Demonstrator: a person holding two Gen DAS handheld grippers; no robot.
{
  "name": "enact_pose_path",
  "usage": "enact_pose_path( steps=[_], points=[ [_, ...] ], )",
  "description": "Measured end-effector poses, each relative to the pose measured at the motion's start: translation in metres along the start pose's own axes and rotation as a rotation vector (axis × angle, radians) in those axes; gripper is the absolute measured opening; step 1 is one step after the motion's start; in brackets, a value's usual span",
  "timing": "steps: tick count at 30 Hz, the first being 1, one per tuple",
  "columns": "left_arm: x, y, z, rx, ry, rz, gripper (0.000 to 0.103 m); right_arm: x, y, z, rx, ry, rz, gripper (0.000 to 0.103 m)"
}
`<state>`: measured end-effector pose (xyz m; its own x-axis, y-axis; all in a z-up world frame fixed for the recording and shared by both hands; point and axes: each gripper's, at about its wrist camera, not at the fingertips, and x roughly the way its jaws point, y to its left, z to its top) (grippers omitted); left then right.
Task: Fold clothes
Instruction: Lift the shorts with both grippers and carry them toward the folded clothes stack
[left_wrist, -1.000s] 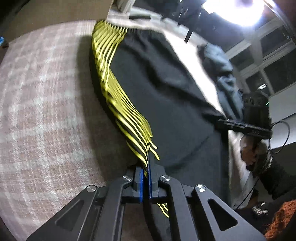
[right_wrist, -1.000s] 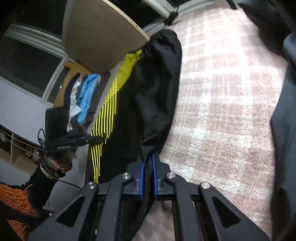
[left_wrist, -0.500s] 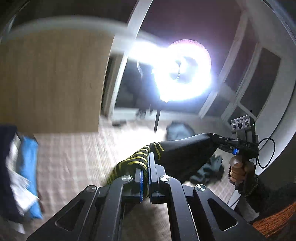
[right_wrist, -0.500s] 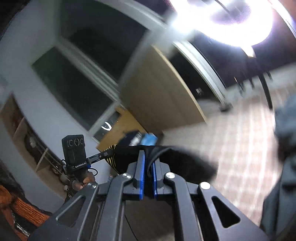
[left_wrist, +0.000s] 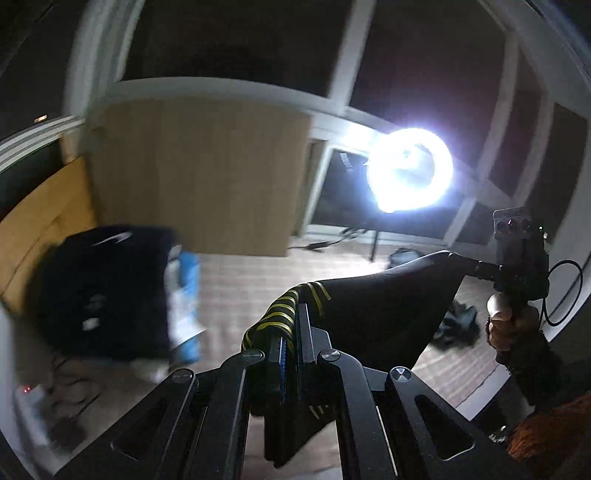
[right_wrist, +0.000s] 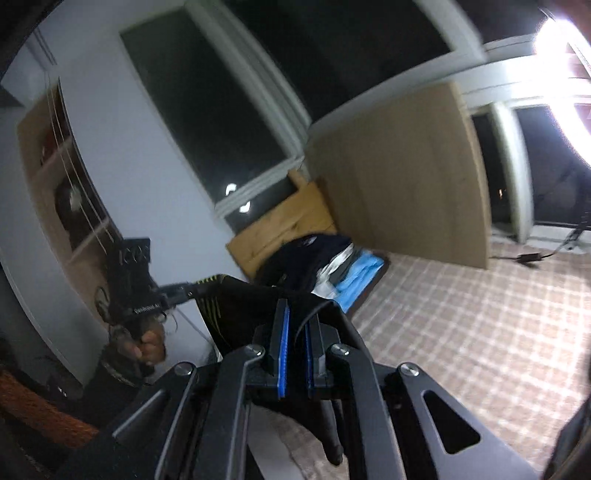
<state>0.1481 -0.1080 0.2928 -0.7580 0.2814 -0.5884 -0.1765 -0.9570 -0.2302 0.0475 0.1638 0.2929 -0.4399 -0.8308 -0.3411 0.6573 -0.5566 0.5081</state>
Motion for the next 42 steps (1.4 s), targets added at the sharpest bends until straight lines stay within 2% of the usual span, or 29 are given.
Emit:
enact_pose_path(
  steps=[5, 11, 18, 22, 24, 28, 32, 40, 42],
  points=[
    [-0.041, 0.067, -0.003, -0.009, 0.003, 0.055, 0.003, 0.073, 0.043, 0.000, -0.006, 0.038, 0.001, 0.007],
    [-0.074, 0.141, 0.027, 0.053, -0.019, 0.121, 0.003, 0.151, 0.096, 0.024, -0.034, 0.017, -0.055, 0.007],
    [-0.087, 0.214, 0.058, 0.067, -0.066, 0.147, 0.003, 0.218, 0.122, 0.051, -0.022, -0.015, -0.071, 0.007],
    [-0.060, 0.243, 0.079, 0.072, -0.053, 0.158, 0.003, 0.251, 0.117, 0.069, -0.006, -0.014, -0.107, 0.007],
    [-0.037, 0.257, 0.091, 0.058, -0.042, 0.143, 0.003, 0.271, 0.102, 0.081, 0.030, -0.003, -0.132, 0.007],
    [0.013, 0.283, 0.108, 0.030, -0.001, 0.125, 0.003, 0.304, 0.067, 0.101, 0.077, 0.021, -0.199, 0.007],
    [0.070, 0.308, 0.115, 0.015, 0.064, 0.122, 0.003, 0.345, 0.013, 0.115, 0.159, 0.082, -0.246, 0.007],
    [0.168, 0.351, 0.117, -0.013, 0.185, 0.135, 0.003, 0.410, -0.070, 0.111, 0.258, 0.203, -0.280, 0.007],
    [0.186, 0.361, 0.115, -0.019, 0.215, 0.154, 0.007, 0.422, -0.084, 0.108, 0.268, 0.231, -0.282, 0.007]
  ],
)
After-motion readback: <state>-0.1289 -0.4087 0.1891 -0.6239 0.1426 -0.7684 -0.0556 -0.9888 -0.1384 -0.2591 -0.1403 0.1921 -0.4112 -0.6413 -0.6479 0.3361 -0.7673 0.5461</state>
